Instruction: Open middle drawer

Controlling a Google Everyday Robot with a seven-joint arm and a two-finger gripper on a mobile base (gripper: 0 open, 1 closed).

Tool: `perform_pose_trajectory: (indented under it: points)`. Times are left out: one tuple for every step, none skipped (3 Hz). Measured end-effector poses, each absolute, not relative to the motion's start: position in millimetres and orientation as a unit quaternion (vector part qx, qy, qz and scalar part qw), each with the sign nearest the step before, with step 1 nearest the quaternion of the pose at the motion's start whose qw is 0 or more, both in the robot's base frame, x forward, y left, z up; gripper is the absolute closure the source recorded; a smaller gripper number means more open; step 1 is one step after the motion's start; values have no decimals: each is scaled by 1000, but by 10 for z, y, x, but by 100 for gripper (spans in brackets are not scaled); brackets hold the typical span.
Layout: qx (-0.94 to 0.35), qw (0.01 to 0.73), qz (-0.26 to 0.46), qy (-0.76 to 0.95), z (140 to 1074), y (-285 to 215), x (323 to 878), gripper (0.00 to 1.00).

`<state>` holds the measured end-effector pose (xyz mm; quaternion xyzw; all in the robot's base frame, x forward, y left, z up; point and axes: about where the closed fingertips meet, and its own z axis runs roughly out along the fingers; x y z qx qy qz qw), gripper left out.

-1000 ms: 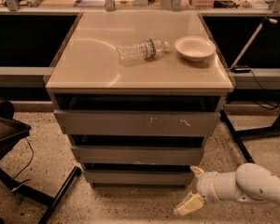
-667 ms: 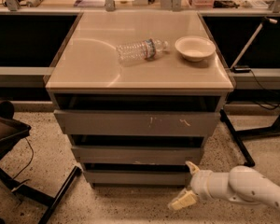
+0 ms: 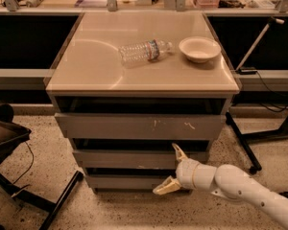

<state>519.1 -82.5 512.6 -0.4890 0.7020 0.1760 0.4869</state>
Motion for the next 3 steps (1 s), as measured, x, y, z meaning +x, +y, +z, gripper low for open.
perform_pose_trajectory:
  points:
    - [-489, 487, 176, 702, 5129, -825, 5192, 0]
    - [-512, 475, 125, 705, 4964, -857, 5460, 0]
    - [-565, 444, 26, 695, 4870, -994, 5711, 0]
